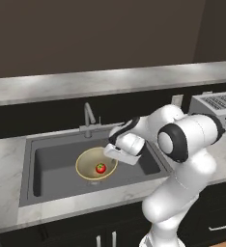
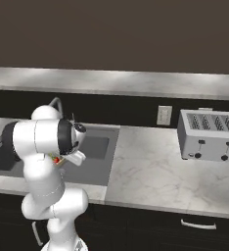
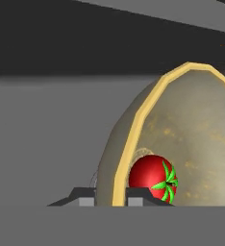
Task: Pick the tomato from the cabinet and place it in the bowl. Then pick the bowl and place it in the sink. Then turn on the sink facuet.
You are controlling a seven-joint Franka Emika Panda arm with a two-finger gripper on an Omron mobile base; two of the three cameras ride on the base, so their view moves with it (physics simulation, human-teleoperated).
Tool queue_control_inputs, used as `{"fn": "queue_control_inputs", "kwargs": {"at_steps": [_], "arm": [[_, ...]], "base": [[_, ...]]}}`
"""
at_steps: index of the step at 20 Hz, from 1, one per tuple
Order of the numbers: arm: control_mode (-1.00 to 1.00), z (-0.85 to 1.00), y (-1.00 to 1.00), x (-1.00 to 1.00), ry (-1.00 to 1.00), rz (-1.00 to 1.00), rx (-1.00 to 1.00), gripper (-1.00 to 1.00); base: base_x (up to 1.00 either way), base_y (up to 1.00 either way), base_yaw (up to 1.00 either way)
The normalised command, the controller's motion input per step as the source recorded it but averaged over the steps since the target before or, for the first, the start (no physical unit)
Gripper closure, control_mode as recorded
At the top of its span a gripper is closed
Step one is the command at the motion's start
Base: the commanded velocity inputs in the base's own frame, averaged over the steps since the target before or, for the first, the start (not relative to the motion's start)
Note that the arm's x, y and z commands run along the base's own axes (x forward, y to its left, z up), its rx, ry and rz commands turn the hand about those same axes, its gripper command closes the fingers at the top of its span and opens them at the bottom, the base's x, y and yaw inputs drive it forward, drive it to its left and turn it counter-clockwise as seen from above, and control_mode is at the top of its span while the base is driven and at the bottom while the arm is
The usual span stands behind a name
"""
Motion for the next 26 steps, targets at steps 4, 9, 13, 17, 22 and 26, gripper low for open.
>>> {"fn": "queue_control_inputs", "kwargs": {"at_steps": [4, 9, 13, 17, 22, 26], "arm": [[-1.0, -0.47, 0.04, 0.28, 0.0, 0.03, -0.02, 1.0], [-1.0, -0.38, 0.03, 0.39, 0.0, 0.0, 0.0, 1.0], [-1.0, -0.33, 0.12, 0.34, 0.0, 0.0, 0.0, 1.0], [-1.0, -0.4, 0.25, 0.36, 0.0, 0.01, 0.0, 1.0], [-1.0, -0.33, 0.2, 0.15, 0.0, 0.03, 0.0, 1.0], [-1.0, -0.26, 0.04, 0.21, 0.0, 0.01, -0.01, 1.0]], "base": [[0.0, 0.0, 0.0], [0.0, 0.0, 0.0], [0.0, 0.0, 0.0], [0.0, 0.0, 0.0], [0.0, 0.0, 0.0], [0.0, 0.0, 0.0]]}}
